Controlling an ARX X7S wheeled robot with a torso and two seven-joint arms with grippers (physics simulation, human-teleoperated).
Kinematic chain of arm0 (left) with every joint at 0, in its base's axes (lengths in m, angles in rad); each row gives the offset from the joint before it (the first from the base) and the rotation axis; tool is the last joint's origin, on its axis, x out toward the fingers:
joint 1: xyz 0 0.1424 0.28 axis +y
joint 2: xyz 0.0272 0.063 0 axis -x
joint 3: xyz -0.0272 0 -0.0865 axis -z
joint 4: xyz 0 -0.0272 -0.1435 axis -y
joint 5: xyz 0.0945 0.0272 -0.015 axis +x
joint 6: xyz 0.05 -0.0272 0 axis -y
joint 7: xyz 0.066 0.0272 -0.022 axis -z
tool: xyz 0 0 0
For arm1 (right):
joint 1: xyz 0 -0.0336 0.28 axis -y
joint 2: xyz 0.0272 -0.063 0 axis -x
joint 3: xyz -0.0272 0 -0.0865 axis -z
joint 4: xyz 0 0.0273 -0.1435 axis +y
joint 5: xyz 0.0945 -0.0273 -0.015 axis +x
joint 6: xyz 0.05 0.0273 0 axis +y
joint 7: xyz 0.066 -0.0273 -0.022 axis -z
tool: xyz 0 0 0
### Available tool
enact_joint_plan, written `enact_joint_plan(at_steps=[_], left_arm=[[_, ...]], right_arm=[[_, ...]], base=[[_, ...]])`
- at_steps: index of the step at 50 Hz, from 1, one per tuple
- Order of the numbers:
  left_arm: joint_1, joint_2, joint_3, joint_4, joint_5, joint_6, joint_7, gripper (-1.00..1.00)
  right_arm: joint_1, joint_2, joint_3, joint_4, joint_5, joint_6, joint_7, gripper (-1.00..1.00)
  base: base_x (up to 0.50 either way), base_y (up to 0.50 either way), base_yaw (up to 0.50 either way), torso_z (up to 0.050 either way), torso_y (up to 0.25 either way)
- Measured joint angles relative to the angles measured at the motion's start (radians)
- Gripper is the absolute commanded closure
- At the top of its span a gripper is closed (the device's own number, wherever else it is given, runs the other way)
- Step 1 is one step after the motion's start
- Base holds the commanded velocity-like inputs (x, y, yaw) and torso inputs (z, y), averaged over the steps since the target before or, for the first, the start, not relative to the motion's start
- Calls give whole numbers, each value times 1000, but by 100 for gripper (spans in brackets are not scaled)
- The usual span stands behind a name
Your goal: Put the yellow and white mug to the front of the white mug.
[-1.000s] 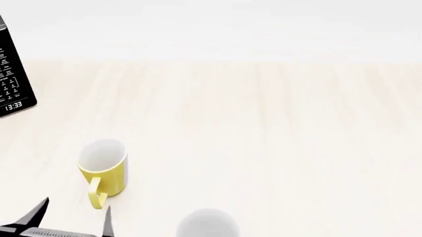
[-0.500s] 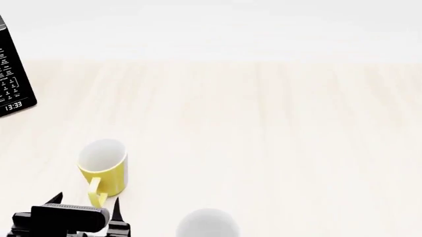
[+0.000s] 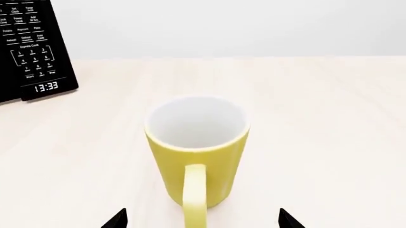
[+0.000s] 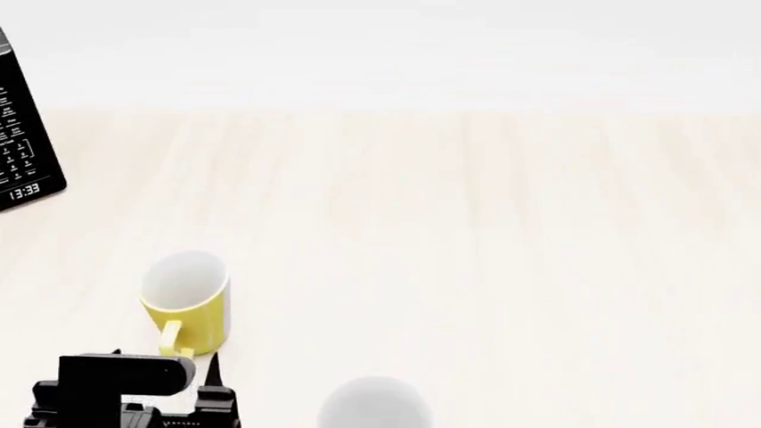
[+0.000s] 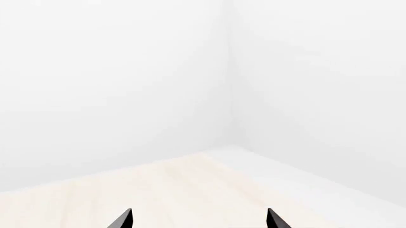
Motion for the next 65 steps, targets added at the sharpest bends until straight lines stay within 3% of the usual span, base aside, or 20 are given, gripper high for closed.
enact_joint_plan(at_steps=[64,65], left_arm=[[-92,-22,33,-143,-39,-23,-24,-100],[-94,-23,34,-146,-39,-22,-24,100]], right_arm=[[-12,23,-9,1,17,-15,28,-100],[-12,24,-9,0,17,-16,28,-100]], base=[[0,0,0,0,0],[0,0,0,0,0]])
